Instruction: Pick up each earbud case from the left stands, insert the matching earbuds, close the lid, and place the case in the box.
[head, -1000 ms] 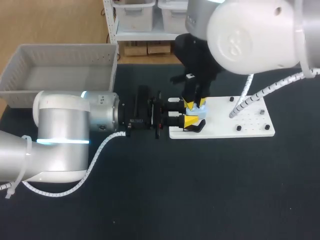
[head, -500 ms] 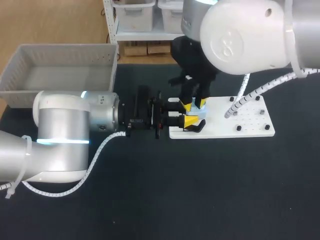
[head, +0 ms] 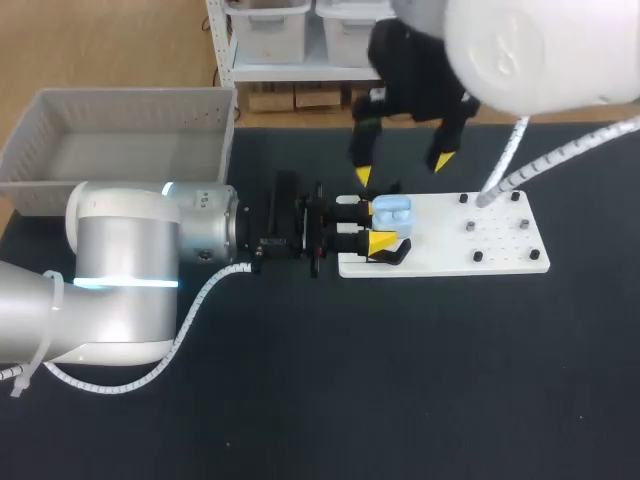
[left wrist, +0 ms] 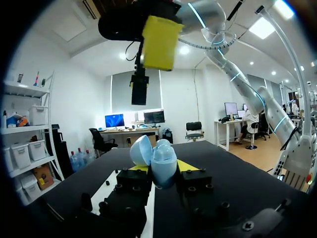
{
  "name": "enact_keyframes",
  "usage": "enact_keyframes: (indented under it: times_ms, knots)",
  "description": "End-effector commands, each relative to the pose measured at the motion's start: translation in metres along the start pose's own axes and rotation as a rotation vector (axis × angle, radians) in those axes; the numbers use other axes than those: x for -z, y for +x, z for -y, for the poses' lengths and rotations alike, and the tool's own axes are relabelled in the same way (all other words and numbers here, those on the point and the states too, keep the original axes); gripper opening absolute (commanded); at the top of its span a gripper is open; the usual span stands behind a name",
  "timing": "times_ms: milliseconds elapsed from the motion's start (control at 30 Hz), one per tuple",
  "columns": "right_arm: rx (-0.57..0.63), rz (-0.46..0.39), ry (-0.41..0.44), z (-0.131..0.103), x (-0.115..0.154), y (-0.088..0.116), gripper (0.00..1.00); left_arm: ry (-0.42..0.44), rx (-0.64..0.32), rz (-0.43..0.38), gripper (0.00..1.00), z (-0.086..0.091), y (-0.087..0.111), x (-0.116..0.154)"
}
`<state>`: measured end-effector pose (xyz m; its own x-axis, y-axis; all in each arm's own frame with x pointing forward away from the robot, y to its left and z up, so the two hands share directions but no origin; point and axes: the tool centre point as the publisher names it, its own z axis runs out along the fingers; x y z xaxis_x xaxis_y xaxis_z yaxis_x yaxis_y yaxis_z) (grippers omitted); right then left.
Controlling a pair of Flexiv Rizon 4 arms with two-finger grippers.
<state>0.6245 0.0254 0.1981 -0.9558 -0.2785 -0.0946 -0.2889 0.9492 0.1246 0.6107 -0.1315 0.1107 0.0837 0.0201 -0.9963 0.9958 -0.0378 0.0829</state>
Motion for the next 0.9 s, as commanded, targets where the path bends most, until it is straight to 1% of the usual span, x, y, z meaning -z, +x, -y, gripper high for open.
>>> enact_keyframes:
  times_ms: [33, 67, 167, 267, 367, 500, 700, 900]
  knots:
    - [-0.139, 0.122, 0.014, 0.02, -0.005, -0.011, 1.0, -0.007, -0.003, 0.002, 0.0, 0.001, 0.0, 0.0]
    - [-0.169, 0.137, 0.02, 0.025, -0.006, -0.016, 1.0, -0.007, -0.003, 0.002, 0.0, 0.001, 0.0, 0.0]
    - [-0.238, 0.147, 0.033, 0.044, -0.014, -0.03, 1.0, -0.007, -0.003, 0.002, 0.0, 0.001, 0.0, 0.0]
    - [-0.265, 0.114, 0.04, 0.056, -0.024, -0.036, 1.0, -0.007, -0.003, 0.002, 0.0, 0.001, 0.0, 0.0]
    - [-0.277, 0.085, 0.041, 0.063, -0.034, -0.036, 1.0, -0.007, -0.003, 0.002, 0.0, 0.001, 0.0, 0.0]
    - [-0.282, 0.058, 0.038, 0.067, -0.044, -0.031, 1.0, -0.007, -0.003, 0.002, 0.0, 0.001, 0.0, 0.0]
    - [-0.269, 0.023, 0.042, 0.067, -0.052, -0.024, 1.0, -0.007, -0.003, 0.002, 0.0, 0.001, 0.0, 0.0]
    - [-0.239, -0.021, 0.026, 0.066, -0.059, -0.012, 1.0, -0.007, -0.003, 0.002, 0.0, 0.001, 0.0, 0.0]
